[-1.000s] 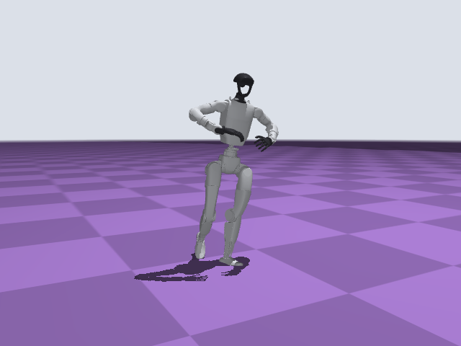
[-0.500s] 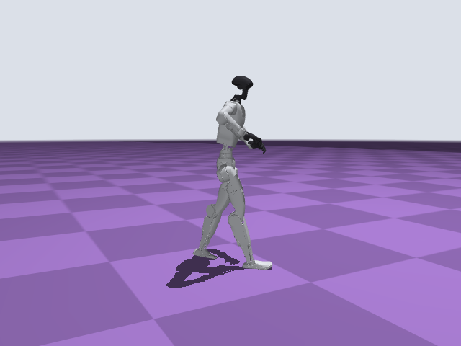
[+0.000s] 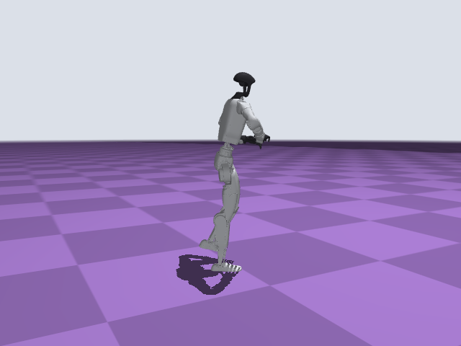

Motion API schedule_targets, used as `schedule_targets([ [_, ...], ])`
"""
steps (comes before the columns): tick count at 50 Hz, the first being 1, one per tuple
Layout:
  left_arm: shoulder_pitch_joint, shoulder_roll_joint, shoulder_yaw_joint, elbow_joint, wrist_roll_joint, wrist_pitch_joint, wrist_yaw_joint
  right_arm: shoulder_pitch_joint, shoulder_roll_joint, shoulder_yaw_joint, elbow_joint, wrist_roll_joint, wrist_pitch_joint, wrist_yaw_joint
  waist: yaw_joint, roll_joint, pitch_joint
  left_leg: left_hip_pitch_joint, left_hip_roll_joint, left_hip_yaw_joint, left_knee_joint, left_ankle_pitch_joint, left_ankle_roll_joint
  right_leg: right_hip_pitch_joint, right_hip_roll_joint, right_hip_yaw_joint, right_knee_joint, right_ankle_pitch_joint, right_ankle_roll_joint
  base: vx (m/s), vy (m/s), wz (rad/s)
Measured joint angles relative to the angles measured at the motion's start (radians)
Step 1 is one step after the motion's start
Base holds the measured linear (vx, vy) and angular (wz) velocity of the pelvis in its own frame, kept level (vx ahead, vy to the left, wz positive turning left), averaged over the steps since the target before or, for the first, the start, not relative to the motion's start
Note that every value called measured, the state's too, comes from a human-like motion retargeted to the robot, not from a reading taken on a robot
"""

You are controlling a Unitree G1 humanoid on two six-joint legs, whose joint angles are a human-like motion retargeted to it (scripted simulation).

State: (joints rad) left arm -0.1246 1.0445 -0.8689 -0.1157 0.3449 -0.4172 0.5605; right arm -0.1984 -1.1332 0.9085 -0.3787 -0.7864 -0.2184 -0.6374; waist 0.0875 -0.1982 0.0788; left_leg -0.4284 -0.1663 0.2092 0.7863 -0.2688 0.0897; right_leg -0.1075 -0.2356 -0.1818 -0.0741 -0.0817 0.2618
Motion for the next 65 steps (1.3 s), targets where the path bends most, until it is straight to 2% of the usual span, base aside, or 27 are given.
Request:
schedule_targets([
  [3,-0.003,-0.009,0.016,0.001,-0.056,0.015,0.007,0.005,0.042,0.016,0.042,-0.031,0.101,-0.039,0.035,-0.012,0.020,-0.015,0.007,0.056,-0.232,0.053,-0.037,0.015,0.009,-0.007,0.003,-0.024,0.000,0.39,-0.12,0.04],
  [5,0.002,-0.021,0.037,0.003,-0.090,0.039,0.027,0.026,0.086,0.014,0.073,-0.052,0.219,-0.146,0.061,-0.001,0.045,0.016,0.028,0.109,-0.428,0.109,-0.067,0.042,0.032,-0.012,0.005,-0.043,0.000,0.43,-0.07,-0.14],
  [7,0.020,-0.031,0.072,0.002,-0.062,0.077,0.118,0.039,0.112,-0.010,0.097,-0.230,0.482,-0.484,0.089,0.030,0.081,0.070,0.054,0.165,-0.623,0.171,-0.107,0.096,0.072,-0.016,0.005,-0.068,0.000,0.47,0.00,-0.31],
  [8,0.031,-0.032,0.091,0.000,-0.016,0.101,0.181,0.023,0.096,-0.028,0.095,-0.419,0.708,-0.702,0.103,0.050,0.099,0.095,0.068,0.192,-0.706,0.197,-0.127,0.129,0.093,-0.018,0.005,-0.081,0.000,0.49,0.05,-0.29],
  [9,0.041,-0.032,0.102,-0.002,0.015,0.109,0.208,0.008,0.078,-0.035,0.095,-0.548,0.845,-0.807,0.112,0.068,0.109,0.111,0.078,0.217,-0.772,0.215,-0.147,0.160,0.111,-0.021,0.004,-0.093,0.000,0.51,0.08,-0.21],
  [10,0.052,-0.031,0.108,-0.004,0.039,0.110,0.216,-0.005,0.058,-0.037,0.094,-0.647,0.938,-0.857,0.120,0.085,0.117,0.121,0.086,0.241,-0.829,0.229,-0.166,0.190,0.126,-0.025,0.004,-0.105,0.000,0.53,0.10,-0.05],
  [12,0.069,-0.043,0.119,-0.003,0.054,0.083,0.158,-0.001,0.050,-0.020,0.126,-0.736,0.883,-0.704,0.122,0.111,0.133,0.115,0.093,0.285,-0.874,0.210,-0.198,0.248,0.139,-0.037,0.004,-0.125,-0.005,0.53,0.09,0.13],
  [13,0.074,-0.050,0.123,0.000,0.045,0.058,0.103,0.003,0.053,-0.010,0.141,-0.762,0.764,-0.546,0.119,0.120,0.137,0.103,0.099,0.306,-0.874,0.184,-0.214,0.271,0.146,-0.044,0.004,-0.133,-0.013,0.54,0.04,0.25],
  [15,0.079,-0.054,0.122,0.002,-0.012,-0.006,-0.029,0.027,0.069,0.008,0.136,-0.588,0.386,-0.210,0.112,0.128,0.133,0.087,0.104,0.337,-0.874,0.128,-0.240,0.303,0.156,-0.055,0.012,-0.147,-0.027,0.55,0.02,0.27],
  [17,0.073,-0.041,0.118,-0.006,-0.062,-0.061,-0.081,0.042,0.068,0.012,0.105,-0.327,0.137,-0.128,0.109,0.128,0.119,0.092,0.105,0.341,-0.874,0.088,-0.249,0.325,0.166,-0.058,0.029,-0.156,-0.040,0.59,0.03,0.15],
  [18,0.068,-0.034,0.115,-0.010,-0.077,-0.079,-0.091,0.041,0.061,0.012,0.093,-0.251,0.066,-0.127,0.111,0.128,0.111,0.102,0.105,0.333,-0.874,0.079,-0.247,0.336,0.170,-0.055,0.040,-0.157,-0.048,0.62,0.04,0.04],
  [20,0.060,-0.022,0.115,-0.015,-0.090,-0.096,-0.097,0.038,0.046,0.002,0.083,-0.173,-0.003,-0.128,0.112,0.129,0.097,0.128,0.107,0.304,-0.874,0.079,-0.239,0.356,0.181,-0.045,0.070,-0.149,-0.066,0.66,0.06,0.00],
  [23,0.059,-0.016,0.119,-0.018,-0.079,-0.092,-0.095,0.056,0.041,-0.023,0.082,-0.139,-0.016,-0.126,0.102,0.142,0.084,0.188,0.121,0.249,-0.874,0.116,-0.227,0.380,0.200,-0.028,0.163,-0.082,-0.103,0.72,0.09,0.09],
  [25,0.066,-0.017,0.119,-0.022,-0.065,-0.085,-0.098,0.079,0.040,-0.048,0.080,-0.132,-0.022,-0.110,0.093,0.159,0.079,0.243,0.142,0.217,-0.874,0.131,-0.215,0.367,0.212,-0.019,0.290,0.003,-0.129,0.73,0.13,0.19],
  [30,0.076,-0.022,0.097,-0.028,-0.037,-0.070,-0.073,0.120,0.050,-0.070,0.082,-0.138,-0.033,-0.066,0.087,0.169,0.028,0.323,0.168,0.158,-0.874,0.083,-0.159,0.059,0.200,0.043,0.880,0.217,-0.133,0.64,0.15,0.18],
  [32,0.074,-0.016,0.095,-0.032,-0.038,-0.057,-0.056,0.123,0.053,-0.067,0.083,-0.137,-0.026,-0.066,0.075,0.171,0.019,0.348,0.161,0.138,-0.874,0.061,-0.154,-0.068,0.197,0.072,1.038,0.206,-0.151,0.55,0.15,0.35],
  [35,0.075,-0.008,0.091,-0.035,-0.039,-0.042,-0.044,0.124,0.052,-0.067,0.079,-0.135,-0.017,-0.075,0.048,0.183,0.017,0.382,0.156,0.104,-0.856,0.029,-0.162,-0.213,0.194,0.098,1.138,0.108,-0.191,0.52,0.14,0.56],
  [38,0.071,-0.008,0.076,-0.031,-0.046,-0.035,-0.047,0.109,0.043,-0.075,0.072,-0.137,-0.011,-0.085,0.003,0.193,0.023,0.397,0.147,0.053,-0.817,-0.007,-0.173,-0.309,0.188,0.106,1.073,0.032,-0.212,0.50,0.11,0.86],
  [42,0.061,-0.019,0.051,-0.017,-0.071,-0.032,-0.058,0.083,0.025,-0.077,0.063,-0.143,-0.001,-0.092,-0.063,0.195,0.041,0.430,0.120,-0.024,-0.781,-0.050,-0.166,-0.353,0.173,0.102,0.792,-0.005,-0.202,0.50,0.05,1.01],
  [44,0.053,-0.027,0.044,-0.012,-0.085,-0.031,-0.059,0.073,0.016,-0.070,0.063,-0.145,0.007,-0.090,-0.093,0.179,0.056,0.455,0.089,-0.062,-0.768,-0.071,-0.153,-0.338,0.156,0.108,0.582,0.034,-0.178,0.52,0.01,1.05],
  [46,0.039,-0.033,0.044,-0.008,-0.095,-0.034,-0.052,0.059,0.013,-0.059,0.068,-0.151,0.022,-0.084,-0.126,0.154,0.083,0.493,0.047,-0.103,-0.755,-0.094,-0.141,-0.296,0.130,0.115,0.340,0.122,-0.137,0.55,-0.02,1.11],
  [48,0.029,-0.034,0.052,-0.007,-0.093,-0.042,-0.042,0.048,0.017,-0.047,0.076,-0.165,0.044,-0.079,-0.153,0.126,0.122,0.552,0.012,-0.139,-0.746,-0.124,-0.141,-0.245,0.107,0.104,0.125,0.221,-0.071,0.60,-0.07,0.91],
  [50,0.039,-0.030,0.061,-0.007,-0.076,-0.050,-0.038,0.050,0.023,-0.039,0.079,-0.175,0.054,-0.076,-0.160,0.106,0.150,0.617,0.008,-0.152,-0.744,-0.155,-0.161,-0.219,0.116,0.051,-0.006,0.267,0.000,0.61,-0.25,0.34],
  [53,0.060,-0.023,0.075,-0.003,-0.055,-0.052,-0.043,0.052,0.031,-0.040,0.072,-0.177,0.051,-0.074,-0.133,0.095,0.167,0.683,0.063,-0.118,-0.743,-0.185,-0.222,-0.260,0.214,-0.062,-0.013,0.159,0.000,0.58,-0.47,-0.29],
  [56,0.067,-0.026,0.081,0.002,-0.048,-0.053,-0.049,0.050,0.034,-0.053,0.072,-0.171,0.049,-0.074,-0.136,0.093,0.161,0.723,0.068,-0.126,-0.736,-0.191,-0.226,-0.256,0.243,-0.097,-0.013,0.083,0.000,0.64,-0.10,0.04],
  [60,0.072,-0.036,0.084,0.013,-0.027,-0.065,-0.055,0.057,0.041,-0.075,0.079,-0.159,0.043,-0.082,-0.164,0.095,0.132,0.764,0.065,-0.191,-0.698,-0.136,-0.231,-0.202,0.243,-0.074,-0.013,0.121,0.000,0.72,-0.05,0.43],
  [65,0.086,-0.017,0.111,0.010,0.011,-0.061,-0.087,0.061,0.030,-0.101,0.070,-0.150,0.033,-0.063,-0.142,0.063,0.112,0.741,0.039,-0.231,-0.489,0.044,-0.238,-0.087,0.202,-0.054,-0.013,0.186,0.000,0.71,-0.14,0.02],
])
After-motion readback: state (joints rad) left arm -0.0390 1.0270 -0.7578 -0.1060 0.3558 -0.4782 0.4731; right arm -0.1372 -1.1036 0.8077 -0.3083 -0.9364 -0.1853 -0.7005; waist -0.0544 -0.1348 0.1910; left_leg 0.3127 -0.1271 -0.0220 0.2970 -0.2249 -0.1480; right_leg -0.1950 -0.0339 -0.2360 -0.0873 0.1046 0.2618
